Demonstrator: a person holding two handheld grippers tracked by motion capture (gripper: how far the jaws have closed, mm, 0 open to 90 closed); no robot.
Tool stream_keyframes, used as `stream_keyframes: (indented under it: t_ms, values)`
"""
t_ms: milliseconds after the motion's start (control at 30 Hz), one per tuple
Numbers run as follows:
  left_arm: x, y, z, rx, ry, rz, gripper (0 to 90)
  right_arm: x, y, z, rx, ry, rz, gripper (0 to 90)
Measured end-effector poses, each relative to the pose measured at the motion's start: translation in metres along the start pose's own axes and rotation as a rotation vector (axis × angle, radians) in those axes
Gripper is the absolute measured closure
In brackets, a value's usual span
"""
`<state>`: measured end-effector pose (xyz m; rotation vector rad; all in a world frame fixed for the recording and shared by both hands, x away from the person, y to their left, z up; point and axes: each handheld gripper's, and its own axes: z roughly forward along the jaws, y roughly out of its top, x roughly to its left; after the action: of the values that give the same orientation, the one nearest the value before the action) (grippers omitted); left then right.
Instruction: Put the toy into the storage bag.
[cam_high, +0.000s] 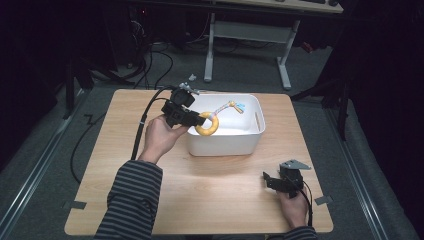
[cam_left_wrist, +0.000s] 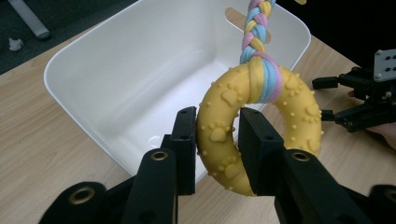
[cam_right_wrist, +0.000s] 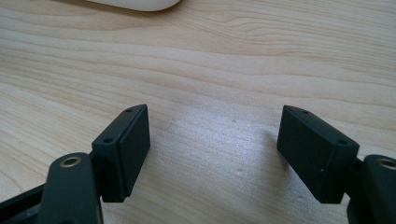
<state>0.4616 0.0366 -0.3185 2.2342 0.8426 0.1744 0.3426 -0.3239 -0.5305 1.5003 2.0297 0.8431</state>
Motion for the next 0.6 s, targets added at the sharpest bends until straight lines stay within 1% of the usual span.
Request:
stream_keyframes:
  t_ms: [100, 133, 200, 267, 300, 367, 433, 467, 533, 600]
  values:
    - [0.000, 0.005, 0.002, 0.002, -0.011, 0.006, 68.4, 0.000, 0.000, 0.000, -0.001, 0.003, -0.005, 25.8]
    - [0.001, 0.007, 0.003, -0.001, -0.017, -0.006, 68.3, 0.001, 0.000, 0.000, -0.001, 0.002, -0.003, 25.8]
    - [0.005, 0.009, 0.006, -0.010, -0.015, -0.023, 68.4, 0.001, 0.000, 0.000, -0.001, 0.007, -0.006, 25.8]
    - [0.009, 0.009, 0.009, -0.008, -0.027, -0.043, 68.4, 0.001, 0.000, 0.000, -0.002, 0.007, -0.006, 25.8]
    - [0.010, 0.010, 0.010, -0.010, -0.029, -0.042, 68.4, 0.001, 0.000, 0.000, -0.002, 0.007, -0.007, 25.8]
    - [0.009, 0.011, 0.013, -0.002, -0.020, -0.035, 68.3, 0.001, 0.000, 0.000, -0.003, 0.009, -0.011, 25.8]
    - [0.008, 0.011, 0.018, 0.009, -0.007, -0.042, 68.4, 0.001, 0.000, 0.000, -0.003, 0.011, -0.014, 25.8]
    - [0.008, 0.011, 0.020, 0.006, -0.015, -0.051, 68.4, 0.001, -0.001, 0.000, -0.002, 0.014, -0.013, 25.8]
    - [0.008, 0.014, 0.026, 0.010, -0.047, -0.058, 68.3, 0.002, -0.001, -0.001, 0.000, 0.017, -0.015, 25.8]
    - [0.008, 0.018, 0.033, 0.018, -0.054, -0.063, 68.4, 0.002, -0.001, -0.001, -0.002, 0.017, -0.016, 25.8]
